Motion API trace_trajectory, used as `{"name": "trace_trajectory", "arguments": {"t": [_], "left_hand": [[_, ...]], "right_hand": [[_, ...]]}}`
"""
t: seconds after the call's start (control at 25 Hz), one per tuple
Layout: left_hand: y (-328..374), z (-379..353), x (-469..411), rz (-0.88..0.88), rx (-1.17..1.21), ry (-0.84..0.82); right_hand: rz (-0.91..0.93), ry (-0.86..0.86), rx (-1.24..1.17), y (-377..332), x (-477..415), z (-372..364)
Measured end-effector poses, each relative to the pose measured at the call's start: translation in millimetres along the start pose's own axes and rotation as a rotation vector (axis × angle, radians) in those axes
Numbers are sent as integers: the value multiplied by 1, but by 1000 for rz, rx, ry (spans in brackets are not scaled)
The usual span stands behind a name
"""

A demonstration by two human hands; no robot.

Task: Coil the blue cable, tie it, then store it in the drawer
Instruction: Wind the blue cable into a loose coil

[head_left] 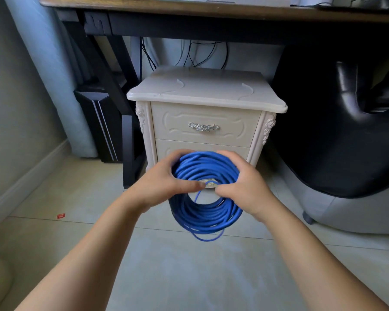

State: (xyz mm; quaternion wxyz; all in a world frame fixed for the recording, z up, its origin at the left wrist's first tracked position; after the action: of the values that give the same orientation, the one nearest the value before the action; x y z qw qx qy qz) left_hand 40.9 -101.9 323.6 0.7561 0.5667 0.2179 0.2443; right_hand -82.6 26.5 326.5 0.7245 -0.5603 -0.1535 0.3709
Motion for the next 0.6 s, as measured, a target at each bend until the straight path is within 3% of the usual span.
{"name": "trace_trajectory", "arguments": {"t": [0.12,0.2,0.4,0.6], "left_hand": [[-2,-8,3,-29,-284,8],[-2,-12,6,-24,-315,54],[-1,-8,5,40,-63,210],[-3,-7,8,115,128,261]], "right_hand": [[31,-86,211,3,5,-9],[24,-60,199,4,7,-7],[-53,76,-22,1,3,3],[-195,21,-260,12,6,2]]}}
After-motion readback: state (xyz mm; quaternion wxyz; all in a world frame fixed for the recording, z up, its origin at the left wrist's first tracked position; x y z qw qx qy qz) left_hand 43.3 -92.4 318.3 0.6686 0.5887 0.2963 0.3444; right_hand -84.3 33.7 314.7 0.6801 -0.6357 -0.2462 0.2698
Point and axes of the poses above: each hand's wrist, its own x-axis away from the middle knuckle, its own z-axis out of the back of the hand, y = z × x, the point moved 5 cm from there along -x, towards the middle knuckle, and after that the axes turned 9 degrees about y, right-handed, at the moved point
